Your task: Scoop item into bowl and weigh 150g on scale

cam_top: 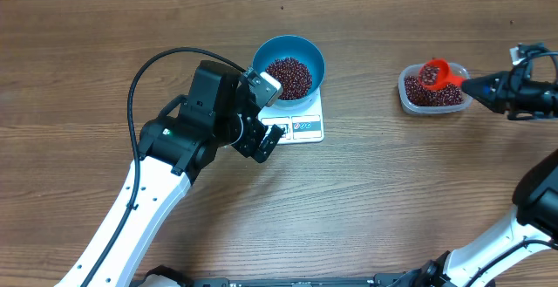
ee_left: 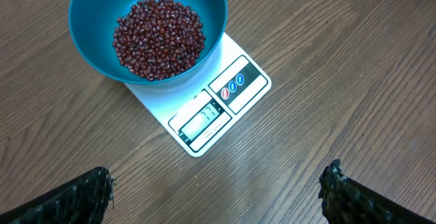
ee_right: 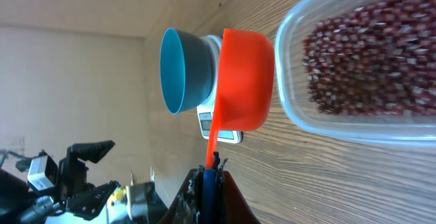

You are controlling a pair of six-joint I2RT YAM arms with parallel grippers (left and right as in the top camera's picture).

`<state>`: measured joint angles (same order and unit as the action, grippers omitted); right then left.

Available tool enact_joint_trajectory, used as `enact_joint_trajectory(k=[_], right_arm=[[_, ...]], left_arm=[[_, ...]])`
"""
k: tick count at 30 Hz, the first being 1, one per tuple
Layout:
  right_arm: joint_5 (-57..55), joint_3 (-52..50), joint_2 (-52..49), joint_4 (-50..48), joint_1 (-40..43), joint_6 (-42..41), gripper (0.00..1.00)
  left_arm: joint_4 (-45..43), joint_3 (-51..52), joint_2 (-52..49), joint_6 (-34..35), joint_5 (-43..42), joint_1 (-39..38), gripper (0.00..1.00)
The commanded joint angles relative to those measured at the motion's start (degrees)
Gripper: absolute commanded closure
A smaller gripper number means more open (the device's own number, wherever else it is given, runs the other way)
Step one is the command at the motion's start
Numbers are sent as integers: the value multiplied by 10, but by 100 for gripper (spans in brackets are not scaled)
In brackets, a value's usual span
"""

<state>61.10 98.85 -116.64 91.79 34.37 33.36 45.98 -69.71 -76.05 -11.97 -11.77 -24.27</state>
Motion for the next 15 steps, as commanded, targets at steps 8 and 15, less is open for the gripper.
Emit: enact_joint_trajectory(k=[8, 15], right_arm=[[48, 5, -3, -21, -139, -8, 96], [46, 42, -3, -60, -224, -78, 96]], left_arm=[[1, -13, 7, 8, 0, -1, 0], [1, -13, 7, 8, 0, -1, 1]])
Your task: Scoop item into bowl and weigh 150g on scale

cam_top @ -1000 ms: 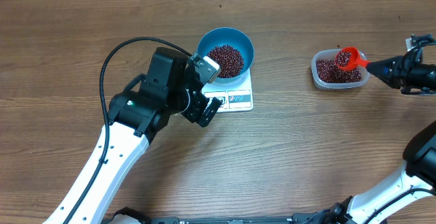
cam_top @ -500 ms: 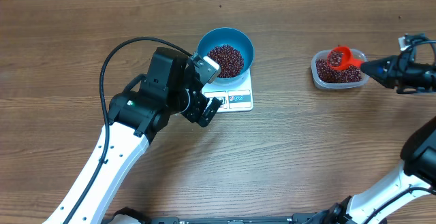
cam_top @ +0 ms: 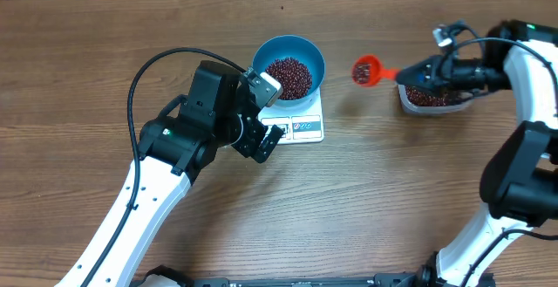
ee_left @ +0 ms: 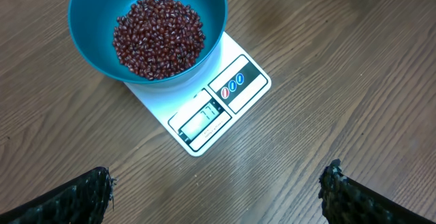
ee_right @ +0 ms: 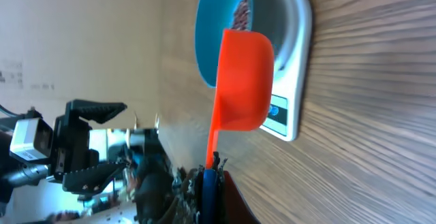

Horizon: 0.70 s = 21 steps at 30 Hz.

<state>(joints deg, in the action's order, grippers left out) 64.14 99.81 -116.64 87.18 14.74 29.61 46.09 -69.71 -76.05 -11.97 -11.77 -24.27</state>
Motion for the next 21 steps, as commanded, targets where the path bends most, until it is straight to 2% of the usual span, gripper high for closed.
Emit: enact_joint_trajectory(k=[1, 11, 19, 21], right_arm=[[15, 35, -3, -18, -34, -47, 96], [-89, 103, -3, -105, -149, -188, 96], [-235, 154, -3, -145, -228, -258, 96], [-311, 155, -2, -169, -256, -299, 96]], left_arm=[[0, -13, 7, 8, 0, -1, 1], [0, -13, 7, 8, 0, -1, 0], [0, -13, 7, 8, -1, -1, 1], [0, -13, 7, 8, 0, -1, 0]])
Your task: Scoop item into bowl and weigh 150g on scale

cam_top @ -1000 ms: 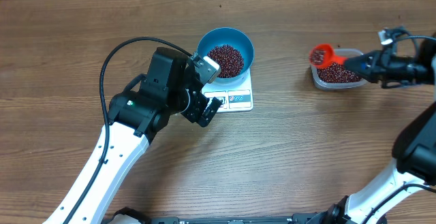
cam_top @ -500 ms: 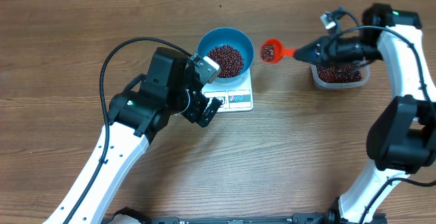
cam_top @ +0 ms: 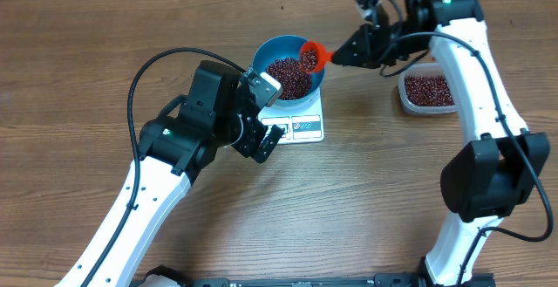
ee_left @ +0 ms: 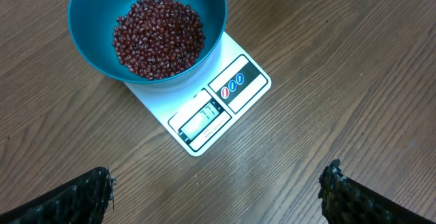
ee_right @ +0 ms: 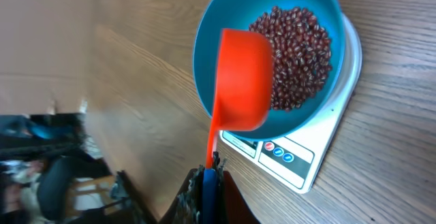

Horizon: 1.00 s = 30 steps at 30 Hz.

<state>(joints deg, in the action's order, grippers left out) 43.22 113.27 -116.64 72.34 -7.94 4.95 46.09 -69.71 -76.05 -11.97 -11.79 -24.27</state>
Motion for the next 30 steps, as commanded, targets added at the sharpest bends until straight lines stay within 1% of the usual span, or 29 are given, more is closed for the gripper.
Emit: enact_joint_trajectory(k=[1, 6, 14, 18, 23, 30], right_arm=[[-129, 20, -2, -28, -41, -59, 96], [-218, 22, 0, -54, -85, -65, 96], [-444, 46, 3, -57, -164, -60, 96], [-497, 49, 3, -56, -201, -36, 96], [-511, 49, 3, -56, -216, -37, 96], [-481, 49, 6, -57, -213, -37, 96]], left_arm=[[0, -13, 7, 8, 0, -1, 0], [0, -13, 7, 8, 0, -1, 1], [0, -13, 7, 8, 0, -1, 1], [0, -13, 7, 8, 0, -1, 0], [0, -13, 7, 8, 0, -1, 0], [0, -13, 7, 8, 0, -1, 0]])
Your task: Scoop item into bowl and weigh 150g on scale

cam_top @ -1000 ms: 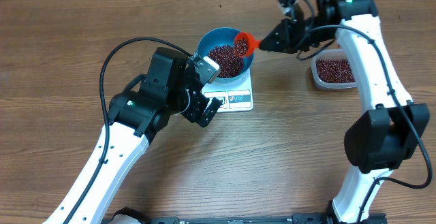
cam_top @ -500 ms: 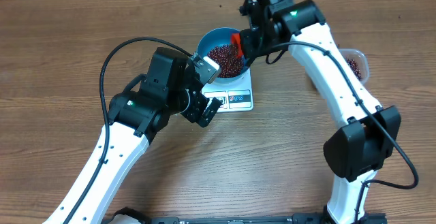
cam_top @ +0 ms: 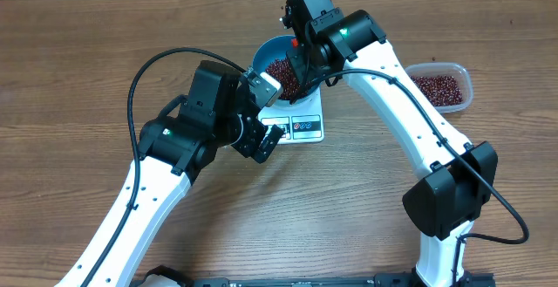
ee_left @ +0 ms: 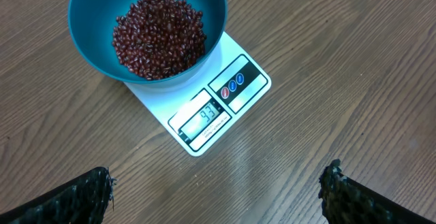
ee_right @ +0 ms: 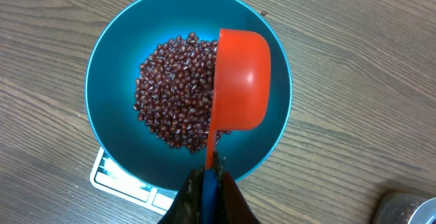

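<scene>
A blue bowl [ee_left: 211, 20] holding a heap of red beans [ee_left: 159, 35] stands on the white scale [ee_left: 225, 105], whose display reads 93. My right gripper [ee_right: 211, 173] is shut on the handle of the orange scoop [ee_right: 240, 94], which hangs over the bowl [ee_right: 109, 81] with its underside up. In the overhead view the right arm covers the bowl [cam_top: 266, 53] from behind. My left gripper [ee_left: 216, 183] stands open over bare wood in front of the scale, holding nothing.
A clear tub of red beans [cam_top: 443, 86] sits at the table's right. The left arm's black cable [cam_top: 139, 82] loops left of the scale [cam_top: 301, 126]. Wood table [cam_top: 366, 217] all round.
The right gripper has swung from the bowl's right rim to over its middle, and the scoop is now turned over. The bean heap has grown; the display went from 77 to 93.
The right gripper first held the filled scoop over the bean tub at the right. Then it was midway towards the scale, then at the bowl's rim, still loaded. Now the scoop is upended over the bowl. The left arm stayed put throughout.
</scene>
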You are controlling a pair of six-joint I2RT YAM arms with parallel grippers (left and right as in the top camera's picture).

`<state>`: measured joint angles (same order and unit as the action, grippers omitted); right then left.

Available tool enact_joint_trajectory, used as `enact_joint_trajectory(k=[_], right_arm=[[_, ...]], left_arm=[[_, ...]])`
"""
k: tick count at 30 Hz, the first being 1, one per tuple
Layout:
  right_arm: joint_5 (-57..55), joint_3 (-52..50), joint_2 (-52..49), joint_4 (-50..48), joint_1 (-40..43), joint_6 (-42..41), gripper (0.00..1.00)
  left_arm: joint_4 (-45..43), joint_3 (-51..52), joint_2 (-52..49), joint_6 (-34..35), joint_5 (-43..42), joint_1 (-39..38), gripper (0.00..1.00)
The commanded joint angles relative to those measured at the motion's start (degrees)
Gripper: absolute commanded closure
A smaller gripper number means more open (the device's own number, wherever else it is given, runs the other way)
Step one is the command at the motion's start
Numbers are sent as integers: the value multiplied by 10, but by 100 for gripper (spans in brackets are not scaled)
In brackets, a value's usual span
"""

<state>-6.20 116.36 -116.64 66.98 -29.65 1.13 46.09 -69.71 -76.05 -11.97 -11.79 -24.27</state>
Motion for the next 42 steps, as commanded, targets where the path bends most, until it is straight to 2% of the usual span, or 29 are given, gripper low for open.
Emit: enact_joint_trajectory(k=[1, 15, 20, 34, 42], right_arm=[[31, 18, 10, -3, 9, 2, 96], [183, 18, 67, -1, 84, -11, 96], [245, 18, 74, 24, 139, -11, 96], [254, 18, 98, 130, 311, -7, 96], [254, 18, 98, 164, 362, 9, 96]], left_arm=[[0, -13, 7, 8, 0, -1, 0], [0, -13, 7, 8, 0, -1, 0], [0, -13, 7, 8, 0, -1, 0], [0, -13, 7, 8, 0, -1, 1], [0, -13, 7, 8, 0, -1, 0]])
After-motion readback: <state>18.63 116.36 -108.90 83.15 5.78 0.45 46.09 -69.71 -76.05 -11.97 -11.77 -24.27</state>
